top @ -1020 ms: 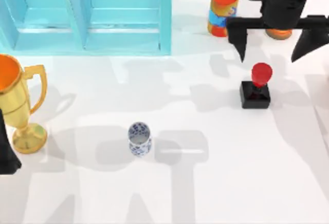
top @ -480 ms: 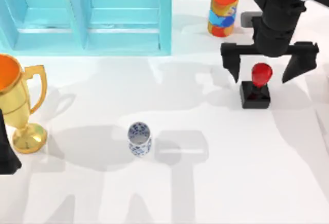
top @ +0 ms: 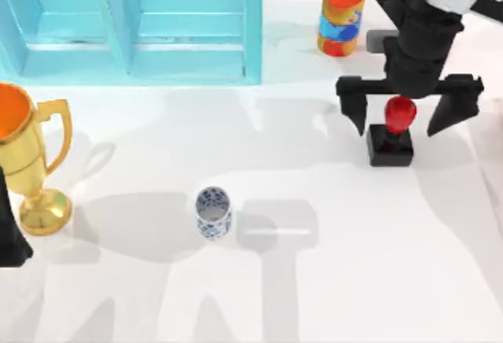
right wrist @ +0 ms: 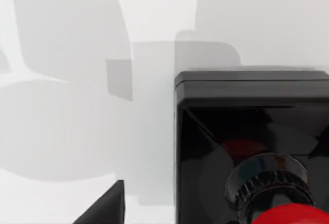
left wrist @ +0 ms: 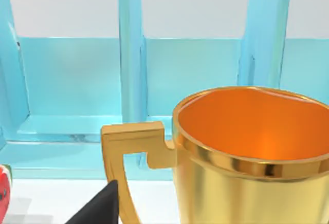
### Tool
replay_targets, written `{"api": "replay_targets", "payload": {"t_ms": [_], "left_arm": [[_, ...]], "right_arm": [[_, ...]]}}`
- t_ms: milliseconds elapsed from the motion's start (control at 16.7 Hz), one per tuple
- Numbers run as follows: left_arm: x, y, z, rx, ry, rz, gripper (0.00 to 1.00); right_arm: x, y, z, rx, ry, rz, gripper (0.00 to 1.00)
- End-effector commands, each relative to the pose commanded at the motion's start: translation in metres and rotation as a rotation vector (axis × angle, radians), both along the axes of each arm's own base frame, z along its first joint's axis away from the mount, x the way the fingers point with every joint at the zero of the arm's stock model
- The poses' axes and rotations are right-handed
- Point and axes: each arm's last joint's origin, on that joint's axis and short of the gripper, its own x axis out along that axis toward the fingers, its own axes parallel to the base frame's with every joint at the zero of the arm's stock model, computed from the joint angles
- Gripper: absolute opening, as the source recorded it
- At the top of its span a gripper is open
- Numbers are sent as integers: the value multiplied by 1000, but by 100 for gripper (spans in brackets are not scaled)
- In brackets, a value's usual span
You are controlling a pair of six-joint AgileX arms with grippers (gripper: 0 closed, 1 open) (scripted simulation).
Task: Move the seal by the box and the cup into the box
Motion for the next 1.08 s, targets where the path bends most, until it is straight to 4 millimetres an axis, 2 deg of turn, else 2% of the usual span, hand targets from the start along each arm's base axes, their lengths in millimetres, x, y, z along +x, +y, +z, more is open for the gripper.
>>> {"api": "replay_targets", "payload": {"t_ms": [660,1080], "left_arm": [[0,0,0,0,0,0,100],[0,0,0,0,0,0,100]], "right_arm": [[0,0,0,0,0,0,2],[0,0,0,0,0,0,0]]}}
